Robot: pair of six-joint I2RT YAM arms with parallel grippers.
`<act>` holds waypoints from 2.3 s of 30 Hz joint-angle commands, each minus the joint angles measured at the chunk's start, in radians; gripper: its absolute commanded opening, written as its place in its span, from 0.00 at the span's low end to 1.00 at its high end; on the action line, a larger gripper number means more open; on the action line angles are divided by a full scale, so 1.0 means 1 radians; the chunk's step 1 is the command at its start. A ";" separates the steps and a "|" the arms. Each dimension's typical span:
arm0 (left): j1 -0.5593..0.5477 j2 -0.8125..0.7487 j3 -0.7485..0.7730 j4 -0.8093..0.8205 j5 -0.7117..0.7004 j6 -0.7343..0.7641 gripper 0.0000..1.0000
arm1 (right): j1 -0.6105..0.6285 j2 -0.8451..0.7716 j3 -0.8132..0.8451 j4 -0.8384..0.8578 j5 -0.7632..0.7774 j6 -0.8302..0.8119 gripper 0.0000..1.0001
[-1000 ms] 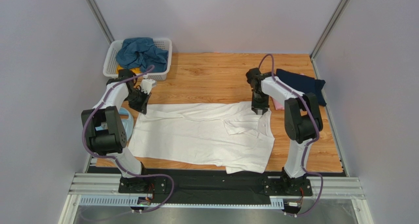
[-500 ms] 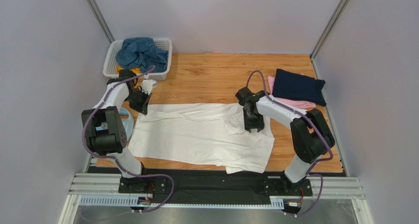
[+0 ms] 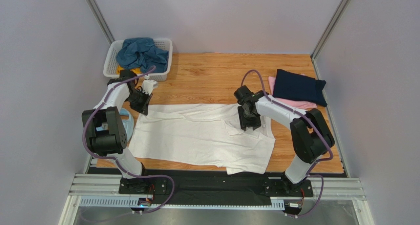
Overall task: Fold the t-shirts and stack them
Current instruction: Fold the flattened tshirt in 1/3 of the way
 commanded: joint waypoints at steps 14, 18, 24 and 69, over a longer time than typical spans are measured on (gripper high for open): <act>-0.002 -0.028 0.037 -0.015 0.006 0.016 0.00 | 0.217 -0.067 0.066 -0.061 0.244 -0.153 0.48; -0.005 -0.023 0.050 -0.024 0.013 0.011 0.00 | 0.251 -0.047 0.068 -0.081 0.378 -0.176 0.51; -0.008 -0.036 0.064 -0.038 -0.004 0.020 0.00 | 0.306 0.056 0.053 -0.073 0.404 -0.216 0.52; -0.008 -0.042 0.064 -0.034 -0.017 0.025 0.00 | 0.259 0.048 0.051 0.122 0.142 -0.304 0.48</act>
